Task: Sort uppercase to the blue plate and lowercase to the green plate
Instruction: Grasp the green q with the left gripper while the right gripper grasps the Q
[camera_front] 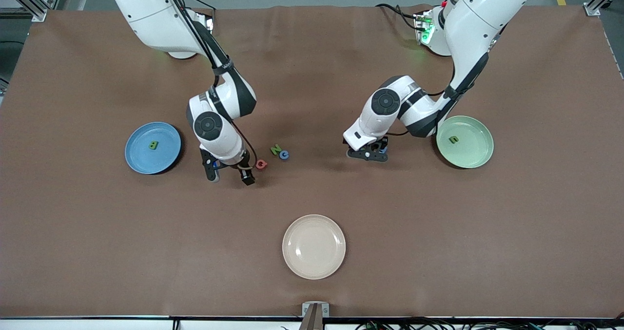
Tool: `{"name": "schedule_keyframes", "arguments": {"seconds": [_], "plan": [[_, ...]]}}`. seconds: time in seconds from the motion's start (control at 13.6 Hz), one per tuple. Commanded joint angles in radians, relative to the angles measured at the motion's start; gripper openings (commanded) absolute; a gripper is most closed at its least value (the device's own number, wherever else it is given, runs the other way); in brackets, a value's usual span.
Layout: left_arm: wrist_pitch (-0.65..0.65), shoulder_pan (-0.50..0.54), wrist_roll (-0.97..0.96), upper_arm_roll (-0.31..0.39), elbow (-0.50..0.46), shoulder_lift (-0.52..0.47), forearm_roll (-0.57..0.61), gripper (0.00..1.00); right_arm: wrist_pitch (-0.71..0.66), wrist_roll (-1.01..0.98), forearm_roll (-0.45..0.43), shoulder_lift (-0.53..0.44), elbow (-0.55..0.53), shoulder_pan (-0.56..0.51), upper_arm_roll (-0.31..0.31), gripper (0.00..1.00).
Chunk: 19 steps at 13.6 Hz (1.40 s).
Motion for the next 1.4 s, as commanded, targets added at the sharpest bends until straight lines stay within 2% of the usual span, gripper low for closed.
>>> {"name": "schedule_keyframes", "arguments": {"seconds": [0.0,0.37,0.81,1.1,1.32], "plan": [[-0.019,-0.005,-0.037,0.006,0.021,0.016,0.051,0.71,-0.009,0.063,0.008,0.037,0.052,0.036,-0.007,0.92],[-0.017,-0.004,-0.072,0.006,0.042,0.04,0.091,0.63,-0.021,0.065,0.008,0.049,0.049,0.057,-0.007,0.83],[-0.017,-0.007,-0.098,0.006,0.05,0.043,0.091,0.38,-0.024,0.065,0.008,0.049,0.047,0.068,-0.007,0.73],[-0.019,-0.005,-0.098,0.006,0.05,0.045,0.091,0.24,-0.033,0.057,0.003,0.049,0.046,0.07,-0.007,0.51],[-0.022,-0.001,-0.095,0.006,0.05,0.037,0.092,0.16,-0.053,0.051,-0.015,0.048,0.044,0.068,-0.01,0.49]]}}
